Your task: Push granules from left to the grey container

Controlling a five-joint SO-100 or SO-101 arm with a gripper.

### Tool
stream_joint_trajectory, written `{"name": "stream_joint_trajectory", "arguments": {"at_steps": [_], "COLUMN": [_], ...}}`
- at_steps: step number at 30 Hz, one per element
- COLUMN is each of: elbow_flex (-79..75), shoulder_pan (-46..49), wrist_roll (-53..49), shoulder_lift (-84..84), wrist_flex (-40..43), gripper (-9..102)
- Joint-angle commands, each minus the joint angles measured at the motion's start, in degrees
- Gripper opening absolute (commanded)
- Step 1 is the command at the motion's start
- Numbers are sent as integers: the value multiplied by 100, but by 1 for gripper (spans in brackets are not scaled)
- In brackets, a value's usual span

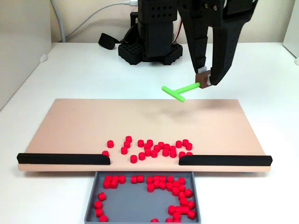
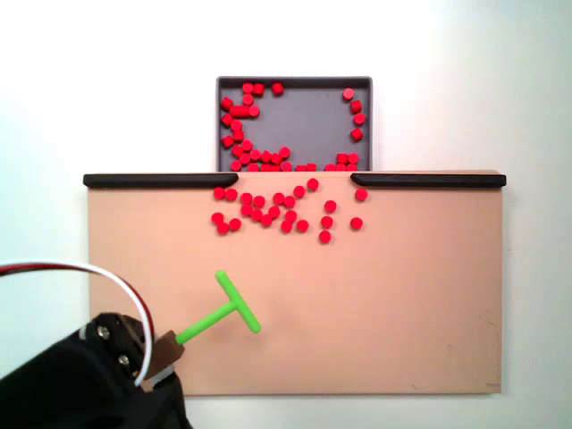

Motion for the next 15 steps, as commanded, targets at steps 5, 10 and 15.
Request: {"name": "stream_joint_trajectory", "arguments": {"at_steps": [5,10,15], "elbow_flex": [-1072,-1784,-2039], "shoulder_pan": [-97,-114,-176], "wrist_roll": [624,1055,1362], "shoulder_lift": [-686,-1292,-1573], "wrist_flex": [9,53,53], "gripper": [0,0,0]}}
